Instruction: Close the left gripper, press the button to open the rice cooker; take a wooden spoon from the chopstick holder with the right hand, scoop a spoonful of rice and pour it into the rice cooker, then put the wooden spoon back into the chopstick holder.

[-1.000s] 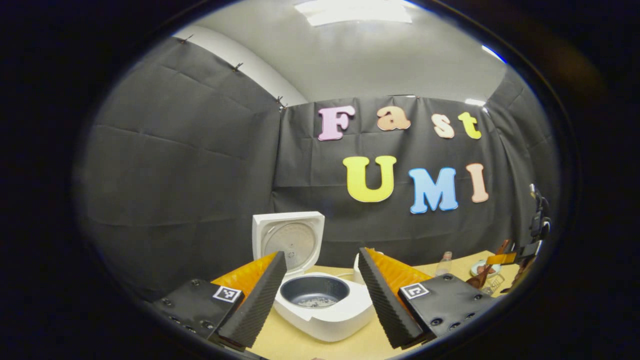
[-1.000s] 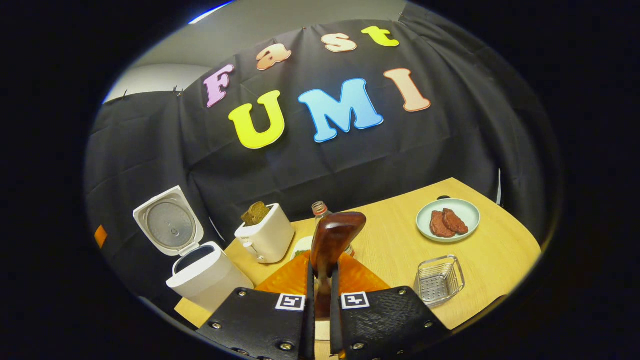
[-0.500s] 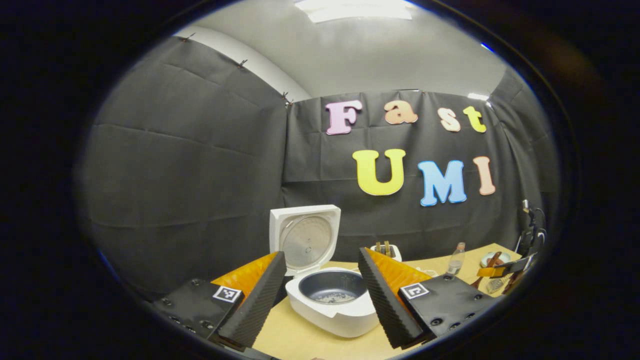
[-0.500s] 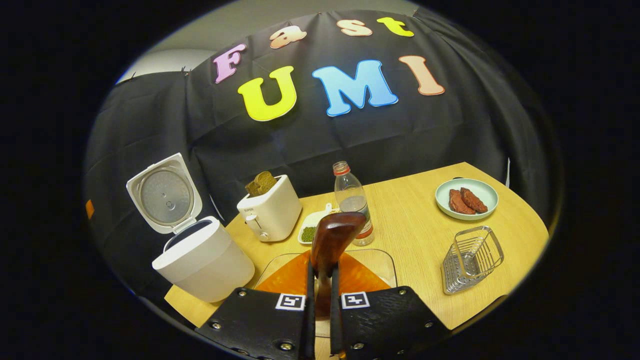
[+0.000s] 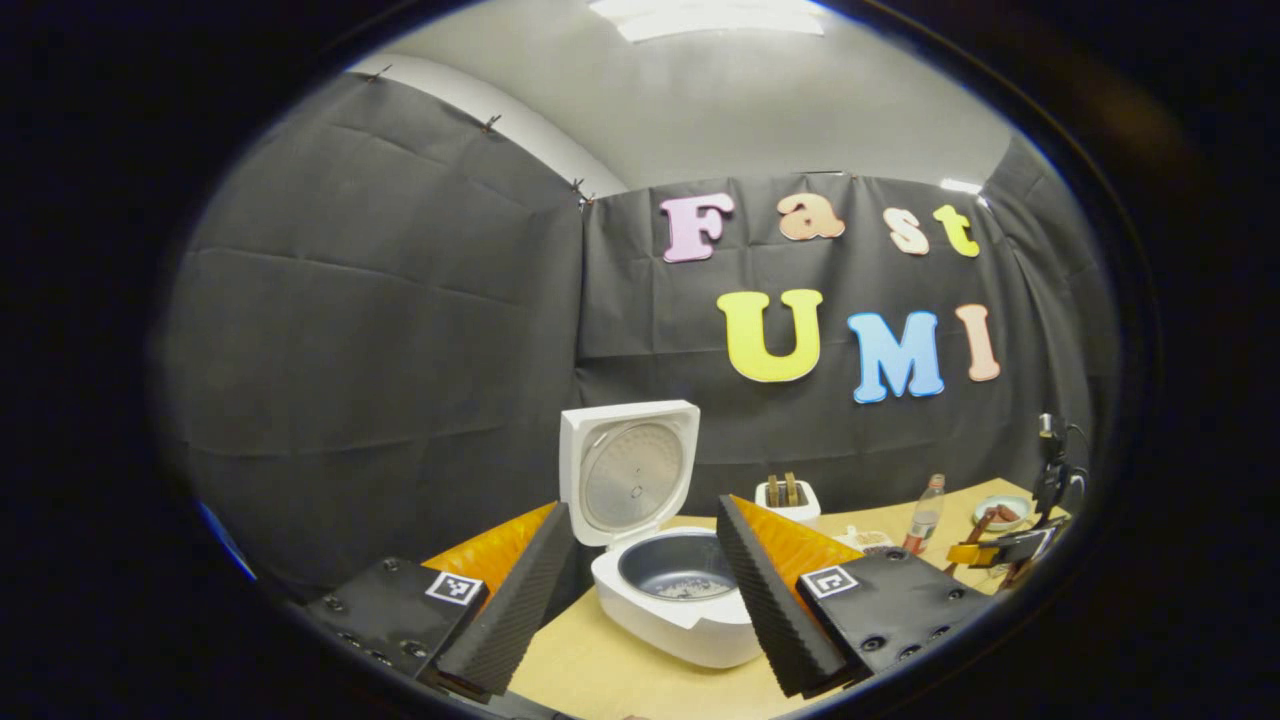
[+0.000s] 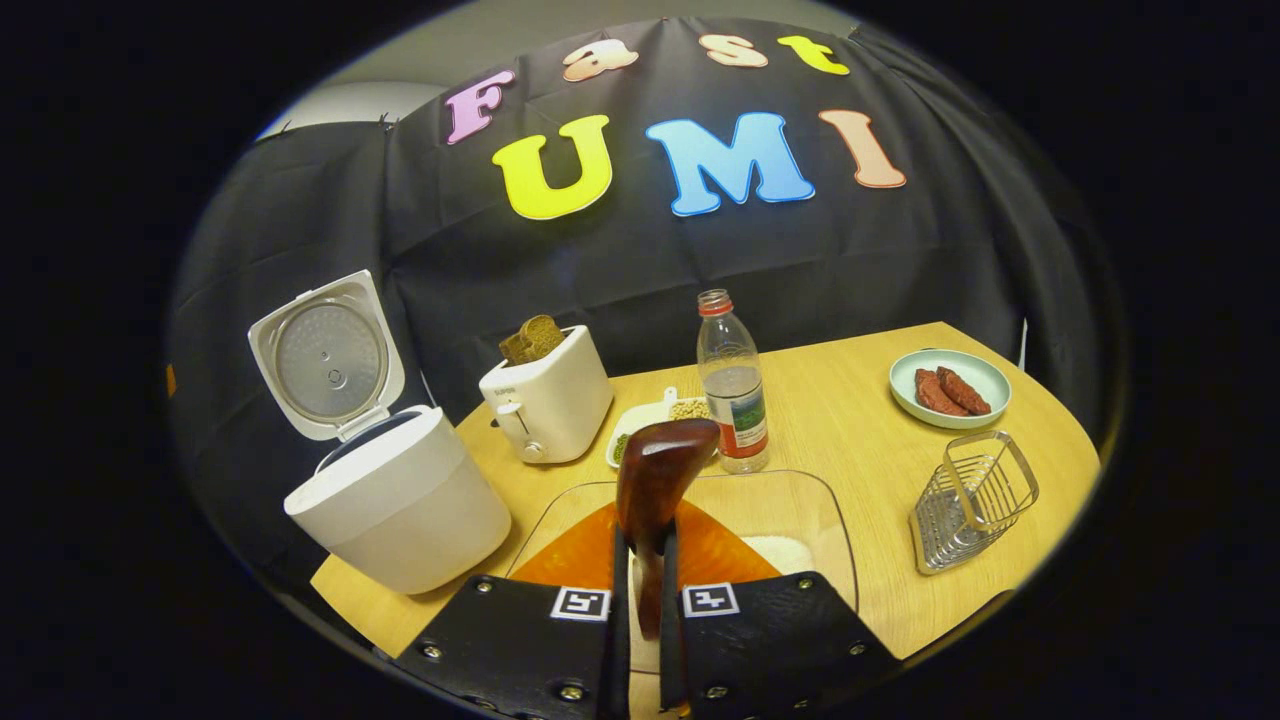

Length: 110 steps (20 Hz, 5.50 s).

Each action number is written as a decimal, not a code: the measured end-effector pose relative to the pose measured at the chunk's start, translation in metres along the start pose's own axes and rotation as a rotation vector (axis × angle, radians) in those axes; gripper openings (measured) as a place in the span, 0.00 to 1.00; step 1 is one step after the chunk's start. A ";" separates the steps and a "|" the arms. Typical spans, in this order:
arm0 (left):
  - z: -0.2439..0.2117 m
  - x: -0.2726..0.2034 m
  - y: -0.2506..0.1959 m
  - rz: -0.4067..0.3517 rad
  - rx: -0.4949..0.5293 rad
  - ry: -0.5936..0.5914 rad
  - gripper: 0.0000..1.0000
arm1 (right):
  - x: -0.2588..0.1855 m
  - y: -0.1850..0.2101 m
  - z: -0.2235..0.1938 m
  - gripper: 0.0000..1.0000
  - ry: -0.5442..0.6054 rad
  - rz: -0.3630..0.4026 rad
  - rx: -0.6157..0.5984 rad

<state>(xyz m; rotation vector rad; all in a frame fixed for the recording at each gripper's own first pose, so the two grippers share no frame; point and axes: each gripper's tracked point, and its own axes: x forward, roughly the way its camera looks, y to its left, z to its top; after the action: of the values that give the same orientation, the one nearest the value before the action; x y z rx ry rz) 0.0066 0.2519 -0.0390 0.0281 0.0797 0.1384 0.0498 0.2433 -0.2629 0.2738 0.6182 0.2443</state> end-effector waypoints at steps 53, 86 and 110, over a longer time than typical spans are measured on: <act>-0.035 -0.057 0.089 0.199 -0.058 0.056 0.99 | 0.043 0.229 0.138 0.12 0.042 0.517 0.605; -0.020 -0.101 0.121 0.344 -0.045 0.015 0.99 | 0.072 0.370 0.091 0.12 -0.174 0.564 -0.463; 0.046 -0.064 0.002 0.119 -0.050 -0.123 0.97 | -0.033 0.080 0.211 0.12 -0.220 0.268 0.127</act>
<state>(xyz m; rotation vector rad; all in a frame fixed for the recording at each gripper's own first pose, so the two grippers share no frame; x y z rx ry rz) -0.0536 0.2442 0.0115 -0.0086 -0.0487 0.2576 0.1383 0.2705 -0.0547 0.5008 0.3783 0.4273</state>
